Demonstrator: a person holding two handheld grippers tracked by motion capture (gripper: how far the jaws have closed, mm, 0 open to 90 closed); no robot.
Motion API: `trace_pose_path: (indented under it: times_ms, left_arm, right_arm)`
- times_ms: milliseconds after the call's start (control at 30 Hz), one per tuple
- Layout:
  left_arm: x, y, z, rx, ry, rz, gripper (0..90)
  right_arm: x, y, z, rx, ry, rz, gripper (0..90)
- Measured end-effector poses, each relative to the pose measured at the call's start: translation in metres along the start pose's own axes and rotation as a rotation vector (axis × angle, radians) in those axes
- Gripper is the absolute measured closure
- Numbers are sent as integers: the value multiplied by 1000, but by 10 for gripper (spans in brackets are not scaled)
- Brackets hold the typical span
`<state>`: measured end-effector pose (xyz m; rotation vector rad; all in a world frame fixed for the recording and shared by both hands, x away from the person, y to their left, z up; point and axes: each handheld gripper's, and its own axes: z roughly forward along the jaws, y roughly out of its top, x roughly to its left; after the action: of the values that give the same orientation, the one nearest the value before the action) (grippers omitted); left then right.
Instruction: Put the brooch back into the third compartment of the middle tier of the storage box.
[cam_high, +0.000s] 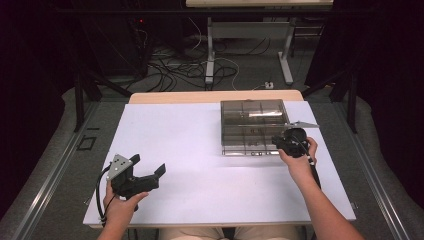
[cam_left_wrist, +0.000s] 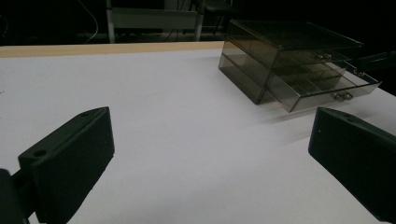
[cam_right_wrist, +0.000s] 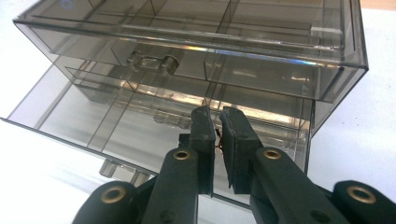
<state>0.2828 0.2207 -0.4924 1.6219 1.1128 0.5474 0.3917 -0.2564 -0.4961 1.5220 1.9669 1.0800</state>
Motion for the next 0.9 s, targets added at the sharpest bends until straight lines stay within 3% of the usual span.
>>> trace_pose_path:
  times_ms: [900]
  left_arm:
    - [0,0,2,6,-2,3,3]
  right_arm:
    - [-1,-2,11,58,-25,-4,834]
